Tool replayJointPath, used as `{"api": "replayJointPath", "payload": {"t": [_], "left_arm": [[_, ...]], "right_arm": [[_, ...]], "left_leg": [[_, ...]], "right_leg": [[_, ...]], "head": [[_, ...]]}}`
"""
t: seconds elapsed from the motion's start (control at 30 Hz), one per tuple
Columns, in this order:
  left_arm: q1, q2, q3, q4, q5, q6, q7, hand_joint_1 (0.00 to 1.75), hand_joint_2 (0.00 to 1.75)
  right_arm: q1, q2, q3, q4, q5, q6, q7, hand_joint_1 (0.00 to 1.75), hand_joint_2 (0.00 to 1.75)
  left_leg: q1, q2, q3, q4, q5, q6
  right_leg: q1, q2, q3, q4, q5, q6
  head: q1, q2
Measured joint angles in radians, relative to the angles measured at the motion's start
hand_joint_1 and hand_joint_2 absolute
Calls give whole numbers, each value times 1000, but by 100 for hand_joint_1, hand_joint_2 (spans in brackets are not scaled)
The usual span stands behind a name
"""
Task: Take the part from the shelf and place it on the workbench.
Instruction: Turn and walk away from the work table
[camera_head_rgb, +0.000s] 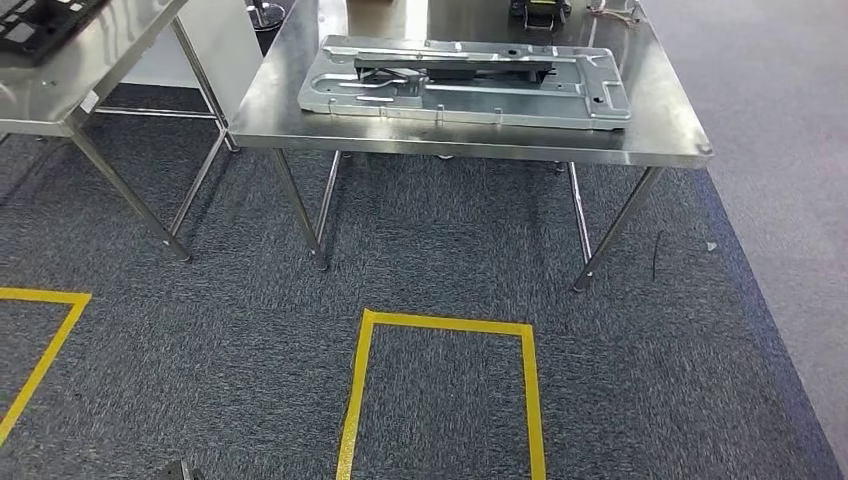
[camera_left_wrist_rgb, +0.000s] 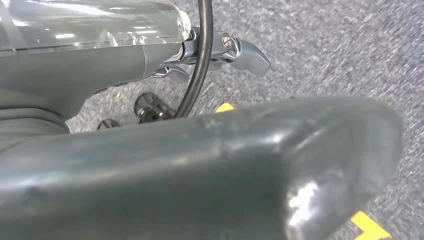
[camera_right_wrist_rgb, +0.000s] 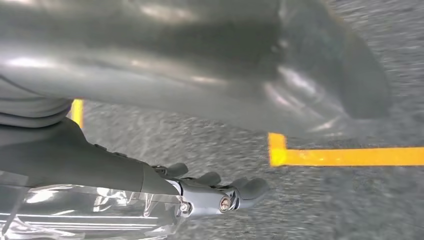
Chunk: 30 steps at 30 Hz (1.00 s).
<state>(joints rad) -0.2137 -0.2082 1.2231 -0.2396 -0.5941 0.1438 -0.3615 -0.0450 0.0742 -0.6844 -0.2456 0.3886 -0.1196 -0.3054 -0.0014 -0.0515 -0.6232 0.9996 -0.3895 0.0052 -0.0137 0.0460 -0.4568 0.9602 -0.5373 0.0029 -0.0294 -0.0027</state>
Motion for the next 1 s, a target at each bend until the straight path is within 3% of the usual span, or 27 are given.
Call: {"api": "replayJointPath", "payload": {"t": [0.07,0.17,0.2,0.23,0.3,0.37,0.4,0.43,0.5,0.57,0.63,0.67,0.7,0.73,0.77,0.8,0.87,0.93,0.97,1.0], "left_arm": [[3,3,-5,-1,10,3,2,0,0],[6,3,-12,-1,23,5,6,0,0],[8,3,-14,-1,25,6,6,0,0],[9,3,-16,-1,28,8,7,0,0],[12,3,-20,-1,30,12,7,0,0],[12,3,-25,-2,30,16,7,0,0],[11,3,-28,-3,30,18,7,0,0],[11,4,-30,-3,30,19,8,0,0],[13,4,-31,-4,31,20,8,0,0],[14,3,-32,-4,33,21,10,0,0],[12,1,-34,-4,36,22,11,0,0],[11,1,-35,-4,37,23,11,0,0],[12,1,-36,-4,38,23,12,0,0],[13,1,-37,-4,39,23,12,0,0],[14,1,-37,-4,39,23,12,0,0],[14,0,-38,-4,40,23,12,0,0],[14,-1,-41,-4,40,23,13,0,0],[11,-2,-44,-4,40,23,14,0,0],[11,-2,-46,-4,41,23,15,0,0],[12,-1,-48,-4,42,23,16,0,0]], "right_arm": [[1,1,0,5,19,-7,38,0,0],[7,1,0,11,37,-10,72,0,0],[7,0,0,12,41,-9,79,0,0],[8,0,0,14,44,-7,84,0,0],[7,0,0,15,51,0,90,0,0],[6,0,0,16,59,8,95,0,0],[5,0,0,17,63,11,97,0,0],[4,0,0,17,67,13,99,0,0],[0,0,1,18,74,13,104,0,0],[-4,0,1,19,81,14,109,0,0],[-3,-1,2,21,89,15,114,0,0],[-2,-1,2,22,93,15,118,0,0],[-1,-1,3,23,97,15,122,0,0],[0,-1,4,24,100,15,126,0,0],[1,-1,5,24,103,15,128,0,0],[2,-2,6,25,105,15,130,0,0],[2,-3,7,26,108,15,131,0,0],[1,-4,8,28,113,15,138,0,0],[-1,-4,9,29,118,15,144,0,0],[-2,-4,11,29,124,15,151,0,0]], "left_leg": [[2,8,-20,39,-32,-11],[8,37,-92,230,-149,-26],[10,42,-106,281,-169,-30],[11,45,-103,299,-169,-32],[11,56,-37,214,-126,-28],[4,91,51,74,-92,-14],[-1,105,77,29,-87,-6],[-5,112,87,7,-89,2],[-4,98,85,-4,-85,14],[4,82,84,-16,-75,28],[6,65,81,-21,-67,38],[6,55,77,-20,-65,40],[6,45,75,-19,-64,41],[6,33,73,-17,-63,41],[7,21,73,-13,-64,39],[8,8,72,-8,-66,37],[8,-14,65,7,-71,28],[9,-33,51,19,-72,14],[10,-44,44,22,-70,5],[12,-55,40,21,-66,-2]], "right_leg": [[-3,-23,-5,-4,11,-14],[0,-59,-23,2,21,-25],[2,-71,-30,6,23,-25],[3,-81,-36,10,24,-25],[5,-101,-41,16,23,-24],[9,-119,-41,19,22,-20],[11,-128,-40,20,20,-15],[13,-138,-40,21,20,-11],[15,-153,-38,21,18,0],[14,-124,-50,52,-8,10],[7,-72,-100,161,-73,16],[4,-58,-135,232,-104,19],[1,-53,-162,287,-120,22],[-1,-51,-177,312,-117,25],[-4,-49,-173,299,-93,27],[-8,-44,-153,250,-55,30],[-15,-6,-102,127,10,32],[-17,31,-82,67,25,28],[-15,37,-81,60,21,24],[-15,27,-82,59,23,17]], "head": [[-1,0],[-1,0],[-1,0],[-1,0],[-1,0],[-1,0],[-1,0],[-1,0],[-1,0],[-1,0],[-1,0],[-1,0],[-1,0],[-1,0],[-1,0],[-1,0],[-1,0],[-1,0],[-1,0],[-1,0]]}}
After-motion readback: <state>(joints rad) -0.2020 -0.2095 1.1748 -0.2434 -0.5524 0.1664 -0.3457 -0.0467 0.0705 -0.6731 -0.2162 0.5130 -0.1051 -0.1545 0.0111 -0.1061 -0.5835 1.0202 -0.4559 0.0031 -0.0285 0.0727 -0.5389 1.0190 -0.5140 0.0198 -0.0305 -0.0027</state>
